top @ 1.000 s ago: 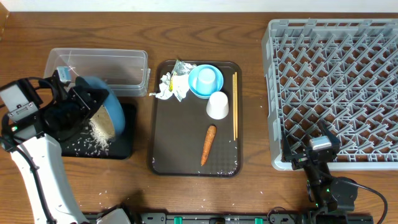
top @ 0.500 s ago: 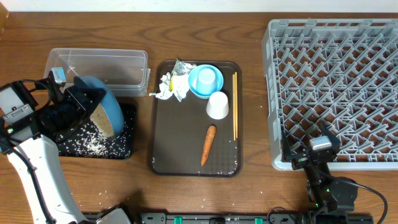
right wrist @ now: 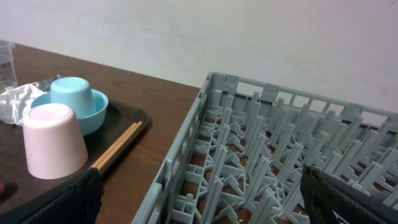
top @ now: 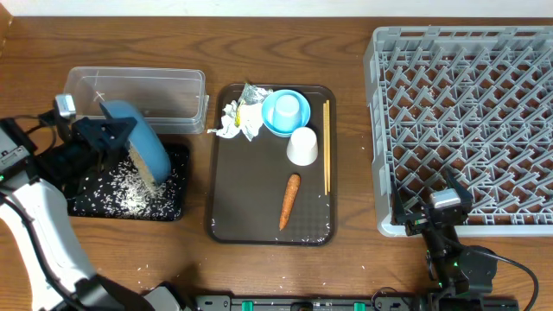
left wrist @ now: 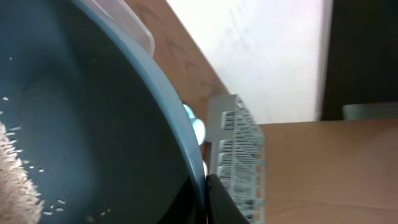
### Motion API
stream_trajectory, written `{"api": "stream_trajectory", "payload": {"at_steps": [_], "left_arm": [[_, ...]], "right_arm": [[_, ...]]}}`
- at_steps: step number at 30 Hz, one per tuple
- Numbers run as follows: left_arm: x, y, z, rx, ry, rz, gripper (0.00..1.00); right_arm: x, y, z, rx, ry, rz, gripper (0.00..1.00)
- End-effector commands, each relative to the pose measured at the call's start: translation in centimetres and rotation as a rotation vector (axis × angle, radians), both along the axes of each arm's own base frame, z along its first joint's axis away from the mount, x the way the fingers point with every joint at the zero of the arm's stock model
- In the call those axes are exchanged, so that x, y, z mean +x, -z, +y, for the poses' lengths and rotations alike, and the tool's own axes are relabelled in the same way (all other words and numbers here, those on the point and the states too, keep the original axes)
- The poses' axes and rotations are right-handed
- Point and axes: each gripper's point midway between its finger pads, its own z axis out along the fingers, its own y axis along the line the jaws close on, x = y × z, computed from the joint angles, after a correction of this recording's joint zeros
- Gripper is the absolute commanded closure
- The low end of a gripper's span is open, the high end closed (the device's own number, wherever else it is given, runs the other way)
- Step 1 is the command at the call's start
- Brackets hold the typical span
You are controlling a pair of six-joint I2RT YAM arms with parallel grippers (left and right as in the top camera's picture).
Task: Sort waste into correct bins and load items into the dishwasher rack
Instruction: 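Tilt the blue plate to pour rice onto the black tray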
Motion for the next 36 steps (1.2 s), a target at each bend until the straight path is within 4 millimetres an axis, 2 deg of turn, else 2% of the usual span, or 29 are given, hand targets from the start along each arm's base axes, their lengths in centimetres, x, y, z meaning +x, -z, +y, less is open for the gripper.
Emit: {"api": "stream_trajectory", "payload": {"at_steps": [1,7,11,20,25,27,33,35,36], "left_arm": [[-0.3,-1.7,0.6,-0.124,0.025,-0.083,0.94],[-0.9,-1.7,2.8,-0.194,-0.025,-0.1,0.94],[-1.6,-2.7,3.3,-0.261,-0.026,-0.138,0.94],[-2.8,-2.7,4.6,-0.353,-0.097,-0.101,0.94],[-3.4,-2.3,5.8,-0.385,-0.144,-0.081,0.94],[-3.3,-2.2,6.4,-0.321,-0.145,-0.12,0.94],[-3.4,-1.9,6.4,-0.328,-0.15,-0.107,0.94],[-3.9,-2.0,5.5,-0.411,-0.154,-0.062,0.94],[-4.0,-2.0,5.3,-0.398,-0.15,-0.07,0.94]], "right_arm": [[0.0,0.0,-0.3,-0.011,0.014,-0.003,0.01],[0.0,0.0,-0.3,-0.011,0.014,-0.003,0.01],[0.0,0.0,-0.3,-0.011,0.014,-0.003,0.01],[0.0,0.0,-0.3,-0.011,0.014,-0.003,0.01],[0.0,0.0,-0.4,-0.011,0.015,-0.003,0.01],[0.0,0.0,-0.3,-0.011,0.014,-0.003,0.01],[0.0,0.0,-0.3,-0.011,0.014,-0.003,0.01],[0.0,0.0,-0.3,-0.011,0.014,-0.003,0.01],[0.0,0.0,-0.3,-0.011,0.014,-0.003,0.01]]}}
